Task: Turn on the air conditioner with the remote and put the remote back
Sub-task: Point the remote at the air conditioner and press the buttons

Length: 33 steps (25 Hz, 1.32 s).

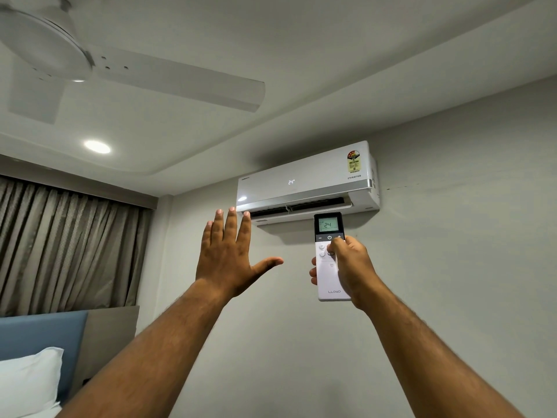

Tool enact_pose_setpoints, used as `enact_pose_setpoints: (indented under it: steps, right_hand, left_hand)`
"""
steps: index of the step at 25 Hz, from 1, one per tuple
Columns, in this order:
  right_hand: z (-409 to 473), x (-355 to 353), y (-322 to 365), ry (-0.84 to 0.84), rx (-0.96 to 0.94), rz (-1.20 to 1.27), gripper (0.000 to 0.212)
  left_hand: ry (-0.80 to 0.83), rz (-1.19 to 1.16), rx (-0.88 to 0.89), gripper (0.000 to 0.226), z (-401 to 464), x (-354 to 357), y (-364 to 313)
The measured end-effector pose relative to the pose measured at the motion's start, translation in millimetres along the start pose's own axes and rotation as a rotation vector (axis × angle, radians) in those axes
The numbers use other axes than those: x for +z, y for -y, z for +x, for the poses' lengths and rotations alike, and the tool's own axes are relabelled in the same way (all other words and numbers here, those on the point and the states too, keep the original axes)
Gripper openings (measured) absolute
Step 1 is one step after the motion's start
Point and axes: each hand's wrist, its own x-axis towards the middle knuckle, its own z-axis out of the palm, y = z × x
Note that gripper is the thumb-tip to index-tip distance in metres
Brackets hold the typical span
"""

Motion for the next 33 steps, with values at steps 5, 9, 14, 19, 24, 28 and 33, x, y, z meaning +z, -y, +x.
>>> enact_pose_setpoints:
  steps: [5,9,14,19,24,28,33]
  right_hand:
    - [-1.8,1.5,-0.9,0.010,0.002,0.004,0.012]
    - [-1.6,1.7,-1.9,0.015,0.010,0.003,0.013]
    - [-0.9,1.2,-6.3,0.013,0.009,-0.015,0.011]
    - [0.6,2.6,-12.4,0.012,0.009,-0.022,0.014]
    - [0.8,4.3,-18.9,0.021,-0.006,0.002,0.026]
    - [1.4,11.3,-22.3,0.007,0.006,0.018,0.028]
    - [3.6,30.4,-24.1,-0.007,-0.026,-0.020,0.025]
  left_hand:
    - [0.001,-0.006,-0.001,0.115,-0.6,0.8,1.9]
    - [0.018,-0.023,-0.002,0.116,-1.4,2.6,2.1]
    - [0.047,-0.060,-0.001,0.117,-4.0,6.7,1.8]
    - [0.066,-0.089,-0.018,0.117,-5.5,10.1,1.0]
    - [0.099,-0.225,-0.081,0.110,-6.4,12.2,-2.6]
    - [0.033,-0.416,-0.197,0.087,-5.5,15.5,-7.0]
    - [0.012,-0.702,-0.389,0.061,-5.2,10.5,-9.1]
